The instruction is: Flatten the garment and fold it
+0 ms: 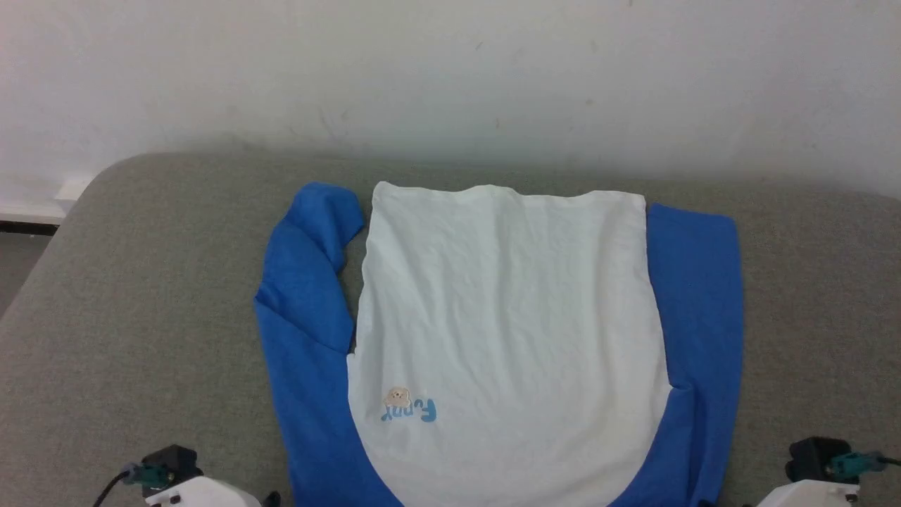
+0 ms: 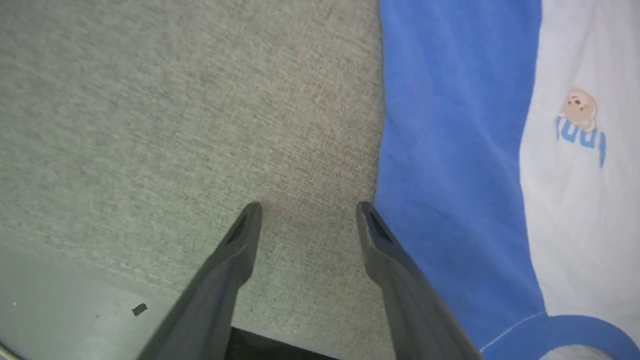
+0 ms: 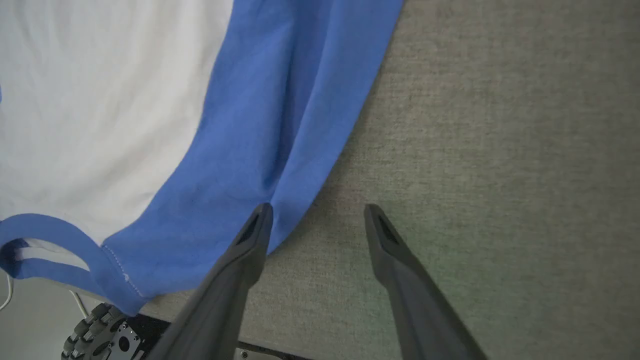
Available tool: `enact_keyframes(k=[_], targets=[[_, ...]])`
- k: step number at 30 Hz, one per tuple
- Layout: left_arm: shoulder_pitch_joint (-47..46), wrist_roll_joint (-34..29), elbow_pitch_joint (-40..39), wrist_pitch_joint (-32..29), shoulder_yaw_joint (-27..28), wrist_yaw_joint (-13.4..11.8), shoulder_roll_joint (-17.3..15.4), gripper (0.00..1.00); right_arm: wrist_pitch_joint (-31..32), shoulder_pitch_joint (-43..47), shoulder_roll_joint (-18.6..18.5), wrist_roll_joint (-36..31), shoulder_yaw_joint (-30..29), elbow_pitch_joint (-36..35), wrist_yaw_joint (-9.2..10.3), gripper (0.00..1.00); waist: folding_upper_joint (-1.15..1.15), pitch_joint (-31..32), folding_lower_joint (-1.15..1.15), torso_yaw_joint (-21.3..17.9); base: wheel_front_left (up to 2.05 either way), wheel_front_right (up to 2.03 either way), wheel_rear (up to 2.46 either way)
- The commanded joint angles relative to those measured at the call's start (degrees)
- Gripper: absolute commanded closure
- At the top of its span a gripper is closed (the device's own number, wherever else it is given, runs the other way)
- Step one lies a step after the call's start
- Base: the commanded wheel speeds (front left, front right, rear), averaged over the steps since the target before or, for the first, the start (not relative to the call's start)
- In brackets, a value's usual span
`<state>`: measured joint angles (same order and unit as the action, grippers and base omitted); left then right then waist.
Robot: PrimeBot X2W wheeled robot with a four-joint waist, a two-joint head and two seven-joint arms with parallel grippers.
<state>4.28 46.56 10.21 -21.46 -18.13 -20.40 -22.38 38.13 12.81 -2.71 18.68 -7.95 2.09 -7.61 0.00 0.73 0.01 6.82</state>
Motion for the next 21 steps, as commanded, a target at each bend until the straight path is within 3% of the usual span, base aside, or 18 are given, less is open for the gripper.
enact_keyframes(k=[1,5,8,11,16,21], targets=[[1.23,0.28,-0.95,-0.42,0.70,-0.79,-0.91,0.00,-0.23,0.02,-0.17,-0.21,-0.77,-1.26,0.12,0.00,0.00,0.09,-0.01,0.00,0.00,0.00,0.00],[1.73,-0.13,-6.13,1.83,3.89,-2.68,-2.76,0.00,-0.77,-0.47,-0.17,-0.38,-4.66,-6.10,0.12,0.00,0.00,-0.04,-0.01,0.02,0.00,0.00,0.00],[0.31,-2.19,-10.53,8.17,6.70,-2.61,-3.51,0.00,-3.41,-3.28,-0.17,0.49,-9.52,-8.25,0.12,0.00,0.00,-0.48,-0.01,-0.06,0.00,0.00,0.00],[-2.00,-5.09,-12.79,16.45,8.46,-0.87,-3.73,0.00,-6.87,-8.29,-0.17,0.09,-12.70,-7.91,0.12,0.00,0.00,-1.44,-0.01,-0.28,0.00,0.00,0.00],[-6.74,-10.64,-13.16,30.74,8.47,4.06,-3.73,0.00,-10.62,-18.46,-0.17,-3.46,-14.63,-3.29,0.12,0.00,0.00,-4.86,-0.01,-0.42,0.00,0.00,0.00],[-10.20,-14.27,-12.67,36.04,9.59,6.68,-1.82,0.00,-12.16,-30.30,-0.40,-7.63,-15.03,3.10,0.12,0.00,0.00,-9.62,-0.01,-0.51,0.00,0.00,0.00]])
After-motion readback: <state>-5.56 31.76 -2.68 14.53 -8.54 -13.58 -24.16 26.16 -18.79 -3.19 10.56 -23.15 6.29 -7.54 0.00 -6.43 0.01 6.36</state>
